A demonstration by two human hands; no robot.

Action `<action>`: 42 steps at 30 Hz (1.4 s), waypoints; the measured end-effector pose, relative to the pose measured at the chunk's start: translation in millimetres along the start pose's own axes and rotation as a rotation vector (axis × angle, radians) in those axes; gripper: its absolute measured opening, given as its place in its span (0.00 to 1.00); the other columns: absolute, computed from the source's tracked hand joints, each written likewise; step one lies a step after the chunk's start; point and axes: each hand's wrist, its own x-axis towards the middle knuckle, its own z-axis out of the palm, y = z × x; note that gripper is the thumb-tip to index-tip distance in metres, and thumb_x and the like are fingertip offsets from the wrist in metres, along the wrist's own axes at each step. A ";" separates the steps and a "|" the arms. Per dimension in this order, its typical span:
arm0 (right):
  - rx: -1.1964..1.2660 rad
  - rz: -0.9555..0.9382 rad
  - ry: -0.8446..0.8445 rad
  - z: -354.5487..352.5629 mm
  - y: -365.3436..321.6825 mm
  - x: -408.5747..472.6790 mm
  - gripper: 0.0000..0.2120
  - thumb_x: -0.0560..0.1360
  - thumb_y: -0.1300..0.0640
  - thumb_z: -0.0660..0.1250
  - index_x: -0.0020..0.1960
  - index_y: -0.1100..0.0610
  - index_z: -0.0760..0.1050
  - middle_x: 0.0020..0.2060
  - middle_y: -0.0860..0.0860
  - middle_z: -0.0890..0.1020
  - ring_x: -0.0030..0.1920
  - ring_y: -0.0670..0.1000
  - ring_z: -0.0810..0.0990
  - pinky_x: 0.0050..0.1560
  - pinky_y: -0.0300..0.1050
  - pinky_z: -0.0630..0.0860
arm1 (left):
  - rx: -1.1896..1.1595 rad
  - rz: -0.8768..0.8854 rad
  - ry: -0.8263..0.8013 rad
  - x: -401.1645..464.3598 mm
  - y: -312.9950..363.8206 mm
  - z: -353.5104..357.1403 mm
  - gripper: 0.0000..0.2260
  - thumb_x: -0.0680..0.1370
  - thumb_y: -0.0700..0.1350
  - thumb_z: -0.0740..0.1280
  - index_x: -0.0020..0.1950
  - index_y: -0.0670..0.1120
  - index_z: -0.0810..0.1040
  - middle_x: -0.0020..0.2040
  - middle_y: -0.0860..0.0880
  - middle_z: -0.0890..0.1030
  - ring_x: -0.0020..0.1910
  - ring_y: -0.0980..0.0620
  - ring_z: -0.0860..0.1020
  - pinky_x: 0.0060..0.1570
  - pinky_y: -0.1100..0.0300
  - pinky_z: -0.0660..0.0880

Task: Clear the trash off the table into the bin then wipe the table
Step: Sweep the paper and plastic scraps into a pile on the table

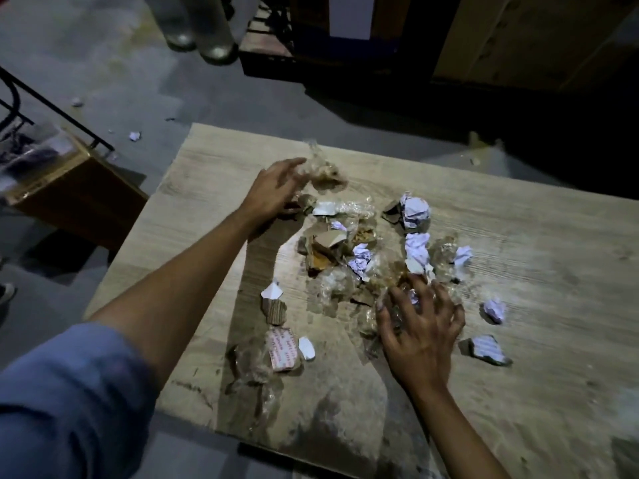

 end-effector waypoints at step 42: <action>0.023 -0.005 -0.005 0.1 -1.0 0.2 0.17 0.80 0.38 0.65 0.65 0.42 0.80 0.76 0.44 0.73 0.78 0.58 0.67 0.75 0.65 0.60 | -0.265 0.145 0.291 -111.8 57.9 41.2 0.23 0.89 0.57 0.53 0.77 0.50 0.76 0.76 0.52 0.79 0.76 0.55 0.75 0.76 0.44 0.73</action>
